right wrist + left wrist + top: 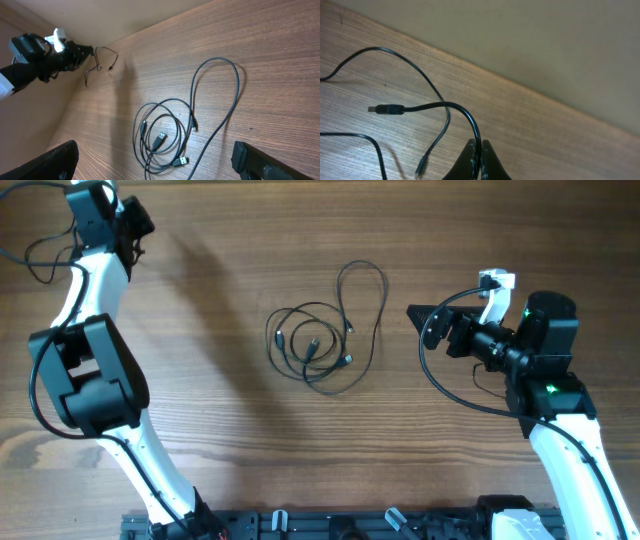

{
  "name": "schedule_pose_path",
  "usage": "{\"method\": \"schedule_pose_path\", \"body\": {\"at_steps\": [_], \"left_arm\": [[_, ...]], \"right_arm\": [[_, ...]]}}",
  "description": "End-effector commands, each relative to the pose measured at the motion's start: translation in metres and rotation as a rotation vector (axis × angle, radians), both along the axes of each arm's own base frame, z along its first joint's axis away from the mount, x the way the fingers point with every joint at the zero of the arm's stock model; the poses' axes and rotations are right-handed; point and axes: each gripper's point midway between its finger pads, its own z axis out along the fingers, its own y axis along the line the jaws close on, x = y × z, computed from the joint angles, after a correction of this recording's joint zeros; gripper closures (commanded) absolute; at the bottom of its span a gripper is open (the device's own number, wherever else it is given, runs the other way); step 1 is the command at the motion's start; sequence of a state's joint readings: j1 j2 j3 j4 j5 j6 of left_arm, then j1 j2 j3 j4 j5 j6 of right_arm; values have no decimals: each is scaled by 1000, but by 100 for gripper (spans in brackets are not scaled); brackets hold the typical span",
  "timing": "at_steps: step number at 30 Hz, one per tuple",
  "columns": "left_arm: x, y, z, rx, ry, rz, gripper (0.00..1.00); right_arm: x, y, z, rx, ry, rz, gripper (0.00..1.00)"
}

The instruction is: Untangle cables

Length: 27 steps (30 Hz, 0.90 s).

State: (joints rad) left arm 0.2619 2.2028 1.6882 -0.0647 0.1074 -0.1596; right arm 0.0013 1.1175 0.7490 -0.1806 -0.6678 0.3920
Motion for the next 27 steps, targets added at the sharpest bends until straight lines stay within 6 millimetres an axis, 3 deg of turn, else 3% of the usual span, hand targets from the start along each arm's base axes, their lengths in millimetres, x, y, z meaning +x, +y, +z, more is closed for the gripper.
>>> {"method": "schedule_pose_path", "body": {"at_steps": [1, 3, 6, 7, 9, 10, 14, 17, 19, 22, 27], "left_arm": [[-2, 1, -14, -93, 25, 46, 96], [-4, 1, -21, -95, 40, 49, 96], [-7, 0, -36, -105, 78, 50, 81], [-11, -1, -43, -112, 106, 52, 68], [-16, -2, -49, -119, 137, 53, 13], [-17, -2, -50, -121, 144, 53, 0], [-19, 14, -30, -114, 106, 80, 0], [-27, 58, -6, -122, 38, 213, 0], [-38, 88, -3, -124, 28, 281, 0], [-67, 126, -24, -150, 104, 362, 0], [-97, 148, -73, -199, 231, 424, 3]], "right_arm": [[4, 0, 7, -5, -14, -9, 0], [4, 0, 7, -5, -14, -8, 0], [4, 0, 7, -4, -13, -8, 0], [4, 0, 6, -4, -11, -8, 1], [3, 0, 6, -4, -7, -8, 1], [3, 0, 5, -5, -5, -8, 0], [2, 0, 4, -5, 5, -8, 0], [2, 0, 3, -6, 7, -7, 0], [2, 0, 3, -7, 6, -8, 0], [3, -2, 2, -13, 6, -17, 0], [5, -4, 2, -22, 2, -33, 0]]}}
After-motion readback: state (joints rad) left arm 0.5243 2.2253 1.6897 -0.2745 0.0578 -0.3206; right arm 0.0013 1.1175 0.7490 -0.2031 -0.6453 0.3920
